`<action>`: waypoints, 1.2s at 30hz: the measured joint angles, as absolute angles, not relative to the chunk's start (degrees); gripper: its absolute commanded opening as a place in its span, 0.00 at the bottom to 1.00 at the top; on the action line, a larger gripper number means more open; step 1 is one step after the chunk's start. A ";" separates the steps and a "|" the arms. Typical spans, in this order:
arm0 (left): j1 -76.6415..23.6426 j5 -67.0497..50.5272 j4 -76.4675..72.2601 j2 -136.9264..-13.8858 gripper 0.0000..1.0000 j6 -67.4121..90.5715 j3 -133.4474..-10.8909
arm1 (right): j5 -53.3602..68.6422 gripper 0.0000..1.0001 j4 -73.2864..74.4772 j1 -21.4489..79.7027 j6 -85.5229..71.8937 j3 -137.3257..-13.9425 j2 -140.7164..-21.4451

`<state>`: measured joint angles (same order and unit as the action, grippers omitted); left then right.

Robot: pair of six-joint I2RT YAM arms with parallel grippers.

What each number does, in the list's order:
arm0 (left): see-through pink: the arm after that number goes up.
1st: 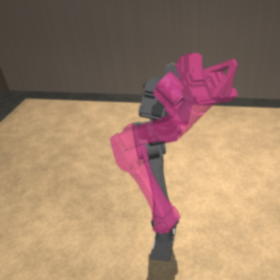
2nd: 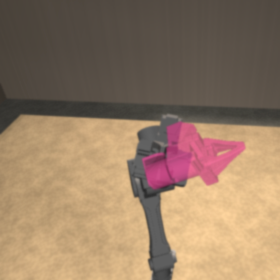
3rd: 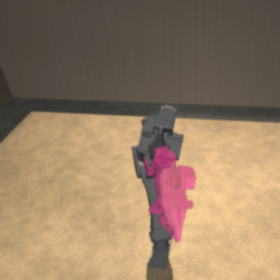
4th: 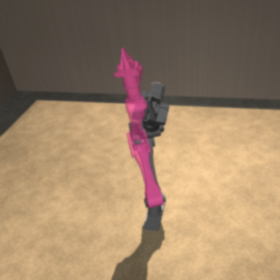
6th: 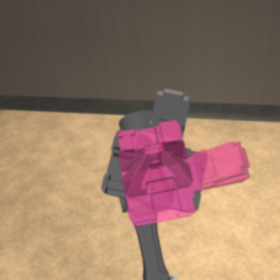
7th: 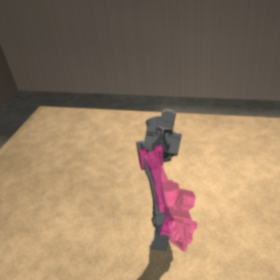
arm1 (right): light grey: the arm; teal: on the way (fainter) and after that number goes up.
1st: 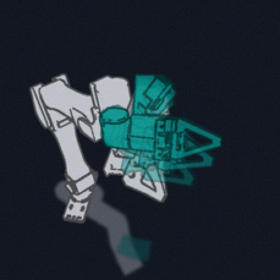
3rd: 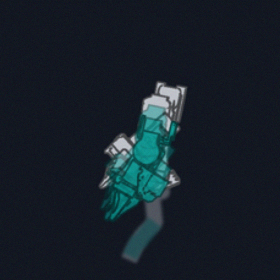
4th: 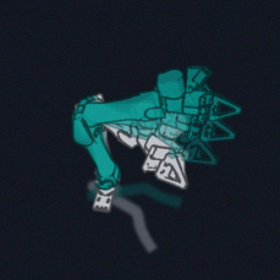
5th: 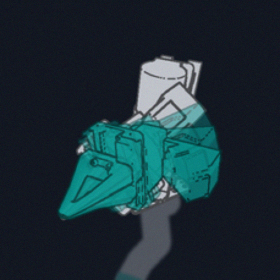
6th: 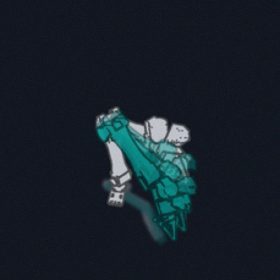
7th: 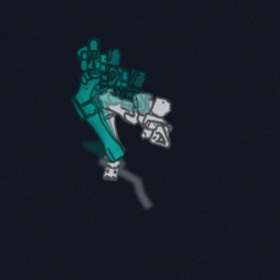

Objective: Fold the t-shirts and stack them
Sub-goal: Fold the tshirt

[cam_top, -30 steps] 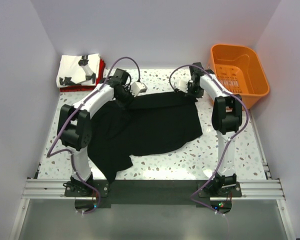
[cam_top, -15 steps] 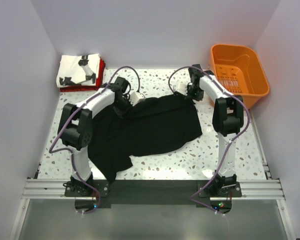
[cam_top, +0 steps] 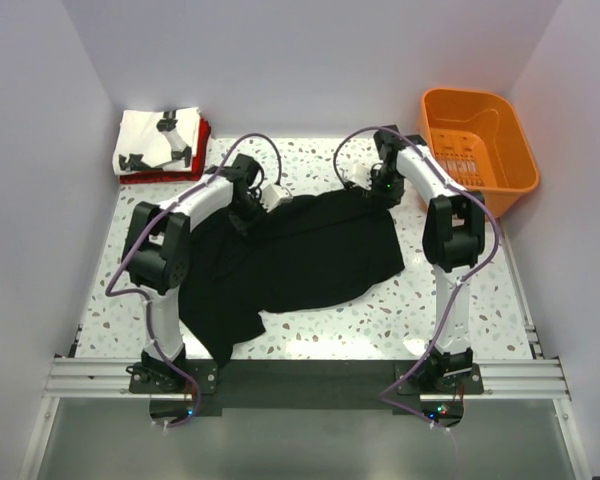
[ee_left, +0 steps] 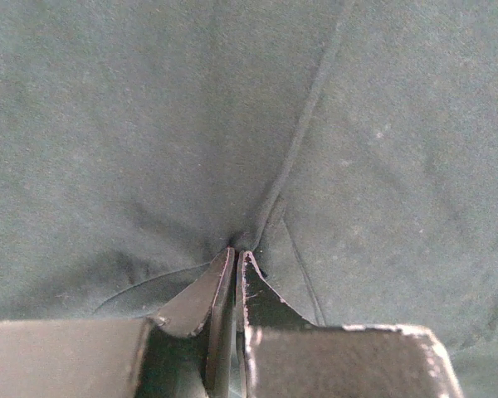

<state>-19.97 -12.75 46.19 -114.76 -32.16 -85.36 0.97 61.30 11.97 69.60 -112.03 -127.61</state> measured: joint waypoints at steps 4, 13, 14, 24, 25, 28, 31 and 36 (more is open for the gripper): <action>-19.90 -12.78 46.35 -115.46 0.08 -32.16 -86.11 | 0.91 0.32 60.95 12.05 69.34 -112.60 -129.97; -19.84 -12.75 47.18 -117.25 0.08 -32.16 -88.20 | 0.54 0.28 58.78 12.05 70.37 -112.55 -132.92; -19.79 -12.78 47.24 -117.34 0.08 -32.16 -88.42 | 0.32 0.27 58.35 12.05 70.67 -112.46 -132.92; -19.55 -12.78 47.48 -117.64 0.06 -32.16 -89.27 | -1.08 0.00 54.61 12.05 72.58 -111.98 -133.62; -19.55 -12.75 47.48 -117.78 0.05 -32.16 -89.45 | -1.15 0.00 54.54 12.05 72.66 -112.03 -133.69; -19.51 -12.75 47.44 -118.21 0.03 -32.14 -90.08 | -1.34 0.00 54.63 12.03 72.95 -112.49 -133.75; -19.25 -12.78 47.53 -118.39 0.00 -32.10 -90.91 | -1.34 0.00 54.72 11.97 73.12 -113.56 -133.75; -18.02 -13.08 47.20 -118.39 0.00 -31.90 -92.79 | -0.95 0.00 55.33 11.70 73.14 -116.42 -133.64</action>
<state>-18.02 -13.08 47.20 -118.39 -31.90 -92.79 -0.95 55.33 11.70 73.14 -116.42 -133.64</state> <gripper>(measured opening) 0.065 0.012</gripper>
